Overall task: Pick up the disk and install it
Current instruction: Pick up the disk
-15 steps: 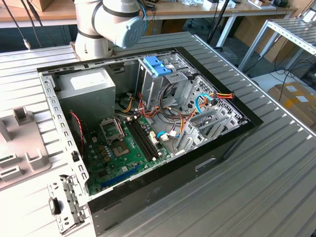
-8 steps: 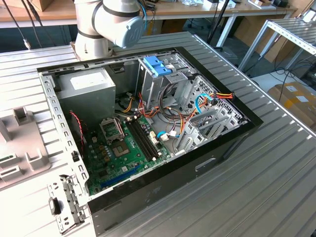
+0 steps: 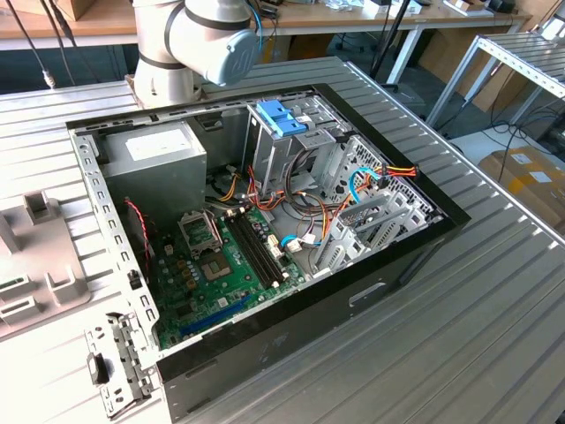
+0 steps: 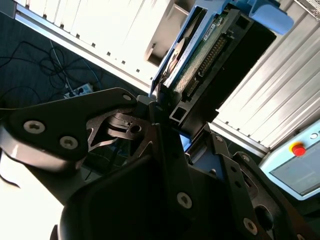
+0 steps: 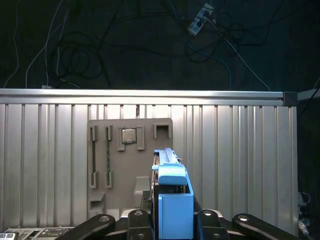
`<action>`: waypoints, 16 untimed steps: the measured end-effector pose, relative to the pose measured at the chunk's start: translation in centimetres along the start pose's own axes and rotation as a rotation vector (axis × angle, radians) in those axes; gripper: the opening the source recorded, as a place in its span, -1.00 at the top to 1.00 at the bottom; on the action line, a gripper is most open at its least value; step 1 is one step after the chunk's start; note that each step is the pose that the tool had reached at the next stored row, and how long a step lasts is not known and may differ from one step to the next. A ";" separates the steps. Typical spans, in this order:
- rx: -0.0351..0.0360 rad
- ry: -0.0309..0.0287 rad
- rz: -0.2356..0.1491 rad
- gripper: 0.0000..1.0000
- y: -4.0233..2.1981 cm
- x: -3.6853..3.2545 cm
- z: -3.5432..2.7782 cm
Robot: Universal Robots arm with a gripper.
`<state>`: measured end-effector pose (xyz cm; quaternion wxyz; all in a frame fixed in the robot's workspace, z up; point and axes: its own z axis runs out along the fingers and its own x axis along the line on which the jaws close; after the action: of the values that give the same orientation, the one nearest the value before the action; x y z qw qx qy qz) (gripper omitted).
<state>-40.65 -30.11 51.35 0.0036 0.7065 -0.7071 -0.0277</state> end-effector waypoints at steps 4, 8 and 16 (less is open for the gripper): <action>0.0000 0.0001 0.000 0.27 -0.33 0.01 -0.02; 0.0000 0.0000 0.000 0.27 -0.72 0.02 -0.03; -0.0001 0.0001 0.000 0.27 -1.47 0.04 -0.07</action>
<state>-39.19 -30.15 51.35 0.0036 0.7065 -0.7071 -0.0277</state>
